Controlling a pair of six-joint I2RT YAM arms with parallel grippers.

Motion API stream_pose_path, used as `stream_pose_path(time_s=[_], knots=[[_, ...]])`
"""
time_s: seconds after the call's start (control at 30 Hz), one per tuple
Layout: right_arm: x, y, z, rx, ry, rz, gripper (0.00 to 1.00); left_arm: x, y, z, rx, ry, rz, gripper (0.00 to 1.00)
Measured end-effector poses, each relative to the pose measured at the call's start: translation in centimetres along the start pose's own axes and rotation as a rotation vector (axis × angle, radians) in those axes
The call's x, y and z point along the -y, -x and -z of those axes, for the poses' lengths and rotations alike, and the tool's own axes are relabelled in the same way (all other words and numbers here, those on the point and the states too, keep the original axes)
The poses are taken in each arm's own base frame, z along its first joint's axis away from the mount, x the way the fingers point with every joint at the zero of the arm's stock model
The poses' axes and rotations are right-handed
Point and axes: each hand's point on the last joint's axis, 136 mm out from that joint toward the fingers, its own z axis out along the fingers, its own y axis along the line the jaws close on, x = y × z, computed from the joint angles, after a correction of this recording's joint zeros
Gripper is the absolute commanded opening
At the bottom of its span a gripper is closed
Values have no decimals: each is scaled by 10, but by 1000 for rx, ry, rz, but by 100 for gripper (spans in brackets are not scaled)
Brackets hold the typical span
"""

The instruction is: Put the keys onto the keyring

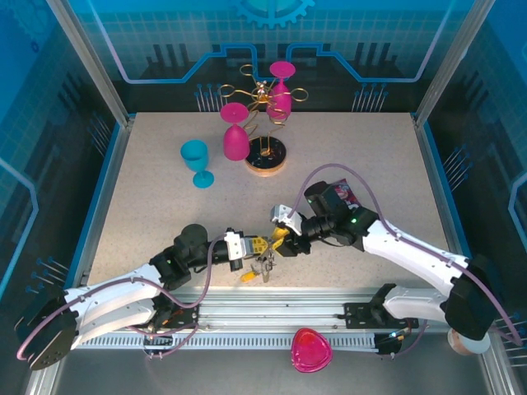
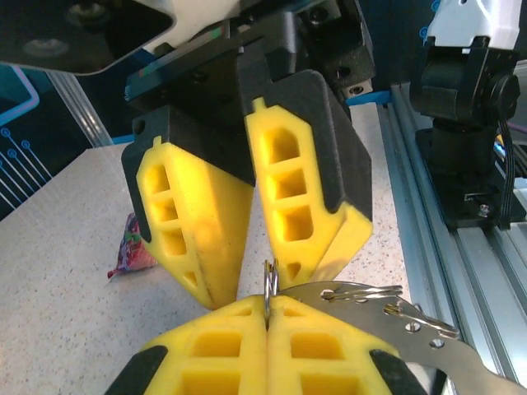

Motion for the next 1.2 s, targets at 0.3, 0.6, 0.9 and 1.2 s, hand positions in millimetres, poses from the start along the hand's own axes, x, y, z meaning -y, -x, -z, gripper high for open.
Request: stream_pose_path(time_s=[0.3, 0.6, 0.9, 1.2], knots=[[-11, 11, 22, 155, -83, 238, 40, 0, 7, -1, 28, -4, -5, 0], [-13, 14, 9, 158, -66, 326, 29, 0, 8, -1, 38, -10, 3, 0], [-12, 17, 7, 167, -67, 345, 21, -1, 8, -1, 39, -10, 17, 0], [-12, 18, 6, 172, -64, 351, 0, -3, 6, -1, 35, -2, 22, 0]])
